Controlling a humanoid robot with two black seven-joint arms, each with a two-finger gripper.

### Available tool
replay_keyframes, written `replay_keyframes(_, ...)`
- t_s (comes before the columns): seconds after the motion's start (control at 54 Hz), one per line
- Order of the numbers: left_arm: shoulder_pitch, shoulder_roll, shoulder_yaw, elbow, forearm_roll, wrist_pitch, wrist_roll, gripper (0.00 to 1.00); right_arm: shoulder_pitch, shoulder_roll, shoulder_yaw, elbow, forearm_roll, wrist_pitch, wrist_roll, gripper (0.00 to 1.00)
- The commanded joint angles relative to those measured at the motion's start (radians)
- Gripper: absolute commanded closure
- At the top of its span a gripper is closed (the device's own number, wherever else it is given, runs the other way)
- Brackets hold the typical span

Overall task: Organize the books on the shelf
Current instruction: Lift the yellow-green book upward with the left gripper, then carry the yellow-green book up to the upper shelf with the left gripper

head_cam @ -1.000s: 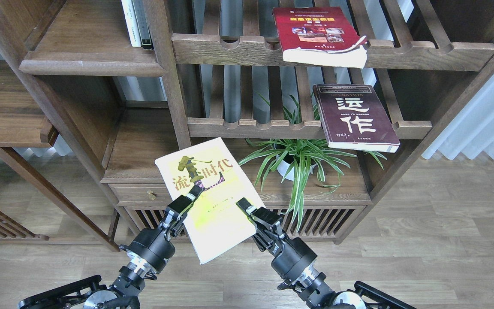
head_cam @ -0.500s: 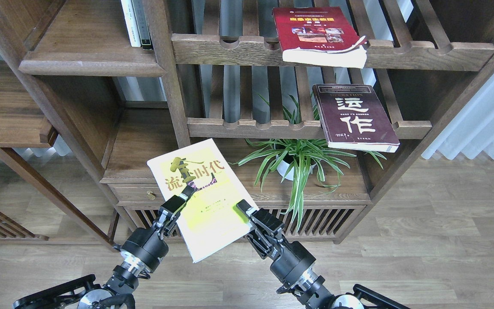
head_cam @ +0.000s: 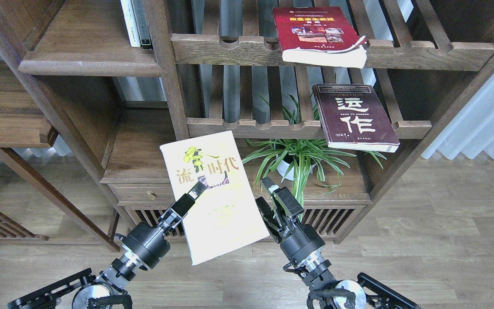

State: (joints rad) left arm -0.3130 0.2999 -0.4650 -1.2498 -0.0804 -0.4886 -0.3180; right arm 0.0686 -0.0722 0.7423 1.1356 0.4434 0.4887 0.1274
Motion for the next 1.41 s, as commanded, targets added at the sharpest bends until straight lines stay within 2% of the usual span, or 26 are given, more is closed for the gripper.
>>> replay_keyframes(0.0, 0.038, -0.002, -0.064, -0.01, 0.01, 0.0, 0.134, 1.0, 0.005, 0.005, 0.002, -0.013, 0.0, 0.0, 0.0, 0.1)
replay_keyframes(0.093, 0.051, -0.008, -0.113, -0.019, 0.013, 0.0, 0.18, 1.0, 0.016, 0.006, 0.002, -0.031, 0.0, 0.0, 0.0, 0.1)
replay_keyframes(0.333, 0.051, -0.013, -0.207, -0.066, 0.028, 0.0, 0.238, 1.0, 0.04, 0.019, 0.0, -0.063, 0.0, 0.0, 0.0, 0.1)
replay_keyframes(0.5, 0.051, -0.03, -0.245, -0.129, 0.039, 0.0, 0.247, 1.0, 0.05, 0.019, 0.0, -0.07, -0.002, 0.0, 0.0, 0.1)
replay_keyframes(0.703, 0.045, -0.051, -0.317, -0.131, 0.047, 0.0, 0.258, 1.0, 0.053, 0.019, 0.0, -0.073, -0.002, 0.0, 0.0, 0.1)
replay_keyframes(0.889, 0.038, -0.103, -0.412, -0.131, 0.047, 0.0, 0.312, 1.0, 0.053, 0.019, 0.002, -0.074, -0.002, 0.0, 0.0, 0.1)
replay_keyframes(0.907, 0.035, -0.129, -0.443, -0.132, 0.047, 0.0, 0.335, 1.0, 0.053, 0.019, 0.0, -0.076, -0.002, 0.0, 0.0, 0.1)
replay_keyframes(0.944, 0.031, -0.143, -0.458, -0.132, 0.045, 0.0, 0.352, 1.0, 0.053, 0.019, 0.0, -0.077, -0.003, 0.0, 0.0, 0.1)
replay_keyframes(1.203, -0.018, -0.286, -0.521, -0.132, 0.047, 0.0, 0.448, 1.0, 0.073, 0.019, 0.0, -0.093, -0.002, 0.0, 0.0, 0.1)
replay_keyframes(1.388, -0.025, -0.3, -0.576, -0.132, 0.045, 0.0, 0.456, 1.0, 0.077, 0.019, 0.002, -0.103, -0.002, 0.0, 0.0, 0.1)
